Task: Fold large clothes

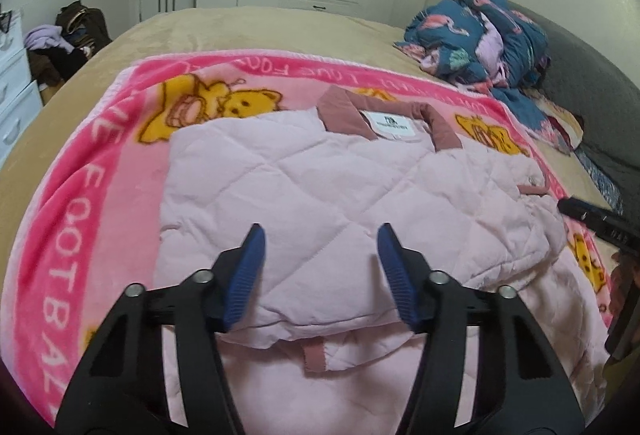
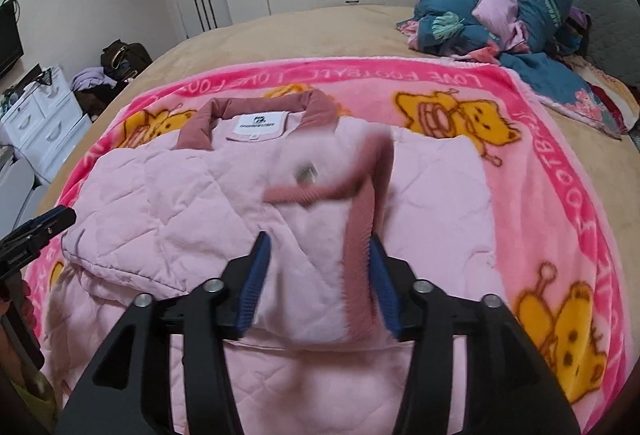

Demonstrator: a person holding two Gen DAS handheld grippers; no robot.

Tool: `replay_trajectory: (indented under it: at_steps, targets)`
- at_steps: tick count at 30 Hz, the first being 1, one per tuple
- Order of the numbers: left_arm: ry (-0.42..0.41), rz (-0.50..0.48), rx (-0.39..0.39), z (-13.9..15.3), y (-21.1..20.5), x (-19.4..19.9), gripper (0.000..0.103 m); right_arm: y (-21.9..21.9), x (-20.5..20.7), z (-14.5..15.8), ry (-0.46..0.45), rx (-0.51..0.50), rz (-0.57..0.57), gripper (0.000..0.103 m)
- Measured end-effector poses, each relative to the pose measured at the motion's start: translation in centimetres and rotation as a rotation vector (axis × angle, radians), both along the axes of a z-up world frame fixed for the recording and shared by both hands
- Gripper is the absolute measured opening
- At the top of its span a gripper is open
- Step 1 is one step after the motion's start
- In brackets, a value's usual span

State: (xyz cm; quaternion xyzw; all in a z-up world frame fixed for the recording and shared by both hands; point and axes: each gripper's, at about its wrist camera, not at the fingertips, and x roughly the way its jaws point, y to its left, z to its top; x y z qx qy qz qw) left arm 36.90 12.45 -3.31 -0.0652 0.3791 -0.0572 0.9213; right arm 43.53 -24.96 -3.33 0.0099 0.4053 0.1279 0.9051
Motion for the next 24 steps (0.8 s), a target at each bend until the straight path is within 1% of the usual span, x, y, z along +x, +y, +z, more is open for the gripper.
replay_trajectory:
  at_steps: [1,4,9,11,13,19,22,24]
  targets:
    - [0.001,-0.004,-0.001,-0.1,-0.1,0.0,0.048,-0.2,-0.2,0.2,-0.008,0.004,-0.009,0.059]
    - [0.017,-0.009,0.004,-0.4,-0.4,0.2,0.048,-0.8,-0.7,0.9,-0.035,0.014,-0.031,0.06]
    - [0.119,-0.008,0.009,-2.6,-0.2,0.9,0.048,-0.4,-0.9,1.5,-0.066,-0.012,-0.027,0.06]
    - [0.135,-0.005,0.002,-3.2,-0.1,1.0,0.048,0.0,-0.9,1.7,-0.07,-0.008,-0.014,0.062]
    - [0.143,-0.006,0.001,-3.7,-0.1,1.0,0.048,0.9,-0.9,1.9,-0.073,-0.003,0.01,0.067]
    - [0.152,-0.007,-0.002,-4.0,0.1,0.9,0.049,4.7,0.3,1.8,-0.06,-0.028,0.096,0.068]
    - [0.152,-0.005,-0.001,-4.0,0.0,1.0,0.049,6.7,0.9,1.7,-0.053,-0.037,0.14,0.074]
    - [0.152,-0.005,0.003,-4.0,0.1,0.9,0.049,8.0,1.4,1.3,-0.044,-0.052,0.16,0.074]
